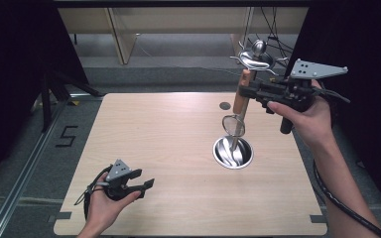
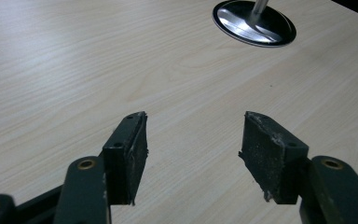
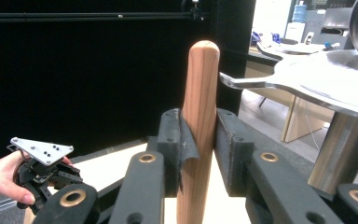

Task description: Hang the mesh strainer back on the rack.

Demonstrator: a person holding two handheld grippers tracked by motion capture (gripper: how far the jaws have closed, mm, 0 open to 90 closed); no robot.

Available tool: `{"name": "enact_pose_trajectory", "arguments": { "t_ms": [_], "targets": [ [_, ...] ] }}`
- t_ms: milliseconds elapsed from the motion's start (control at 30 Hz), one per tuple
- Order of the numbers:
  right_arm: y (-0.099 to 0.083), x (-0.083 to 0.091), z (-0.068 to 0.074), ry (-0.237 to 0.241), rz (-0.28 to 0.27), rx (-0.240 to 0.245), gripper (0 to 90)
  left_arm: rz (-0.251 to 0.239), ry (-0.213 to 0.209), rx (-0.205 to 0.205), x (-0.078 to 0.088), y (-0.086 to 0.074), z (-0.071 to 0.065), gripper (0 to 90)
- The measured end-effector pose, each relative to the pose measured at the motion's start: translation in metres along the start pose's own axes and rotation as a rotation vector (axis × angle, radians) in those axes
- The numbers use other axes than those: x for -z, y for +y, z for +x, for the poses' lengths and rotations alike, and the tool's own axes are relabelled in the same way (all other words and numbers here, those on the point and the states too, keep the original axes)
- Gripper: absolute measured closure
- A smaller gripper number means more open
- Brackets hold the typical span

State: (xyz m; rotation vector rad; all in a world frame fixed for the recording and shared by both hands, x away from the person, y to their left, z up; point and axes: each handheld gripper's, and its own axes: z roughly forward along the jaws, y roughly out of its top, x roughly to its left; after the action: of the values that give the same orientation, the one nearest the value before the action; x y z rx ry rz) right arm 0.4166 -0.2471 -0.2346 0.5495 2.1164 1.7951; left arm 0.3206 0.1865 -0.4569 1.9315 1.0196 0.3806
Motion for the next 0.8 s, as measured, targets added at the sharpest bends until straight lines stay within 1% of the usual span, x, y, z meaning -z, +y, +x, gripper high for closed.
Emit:
{"name": "enact_pose_trajectory", "arguments": {
  "t_ms": [33,67,133,167,267,300,333,400,433,533,567,600,667,733,767,800],
  "targets": [
    [0.000,-0.001,-0.001,0.002,-0.001,0.005,74.1,-0.008,0.001,0.012,0.000,0.000,-0.001,39.9],
    [0.000,-0.001,-0.002,-0.001,-0.003,0.006,74.1,-0.001,0.002,0.003,0.000,0.000,0.000,39.9],
    [-0.001,-0.001,-0.002,-0.004,-0.003,0.001,74.1,-0.002,0.000,0.001,0.000,0.000,0.000,39.9],
    [-0.001,-0.001,-0.001,-0.003,-0.004,-0.011,74.1,-0.001,-0.004,-0.001,0.000,0.000,0.001,39.9],
    [-0.001,-0.002,-0.003,-0.005,-0.014,-0.005,74.1,0.002,0.000,-0.001,0.000,0.000,0.000,39.9],
    [-0.001,-0.001,-0.003,-0.002,-0.009,-0.022,74.1,-0.005,-0.001,0.008,0.000,0.000,-0.001,39.9],
    [-0.001,-0.001,-0.004,-0.003,-0.014,-0.018,74.1,0.000,-0.002,-0.001,0.000,0.000,-0.001,39.9],
    [-0.002,-0.002,-0.006,-0.010,-0.026,-0.011,74.1,-0.004,-0.005,0.002,0.000,0.000,-0.001,39.9],
    [-0.002,-0.001,-0.005,-0.008,-0.021,-0.026,74.1,-0.006,-0.009,0.002,-0.001,0.000,-0.001,39.9],
    [-0.003,-0.002,-0.007,-0.007,-0.019,-0.046,74.1,-0.004,-0.014,0.001,-0.002,0.000,-0.002,39.9],
    [-0.004,-0.002,-0.009,-0.017,-0.029,-0.033,74.1,-0.005,-0.016,0.002,-0.002,0.000,-0.002,39.9],
    [-0.004,-0.003,-0.010,-0.022,-0.033,-0.032,74.1,0.010,-0.012,-0.019,-0.001,0.000,-0.001,39.9],
    [-0.006,-0.002,-0.011,-0.022,-0.024,-0.058,74.1,0.006,-0.013,-0.014,-0.002,0.000,-0.001,39.9],
    [-0.007,-0.002,-0.012,-0.029,-0.029,-0.058,74.1,0.006,-0.009,-0.015,-0.002,0.000,-0.001,39.9],
    [-0.008,-0.002,-0.013,-0.030,-0.037,-0.058,74.1,0.002,-0.011,-0.009,-0.002,0.000,-0.002,40.0],
    [-0.008,-0.002,-0.014,-0.033,-0.035,-0.064,74.1,0.014,-0.007,-0.021,-0.001,0.001,-0.001,39.9]
  ]
}}
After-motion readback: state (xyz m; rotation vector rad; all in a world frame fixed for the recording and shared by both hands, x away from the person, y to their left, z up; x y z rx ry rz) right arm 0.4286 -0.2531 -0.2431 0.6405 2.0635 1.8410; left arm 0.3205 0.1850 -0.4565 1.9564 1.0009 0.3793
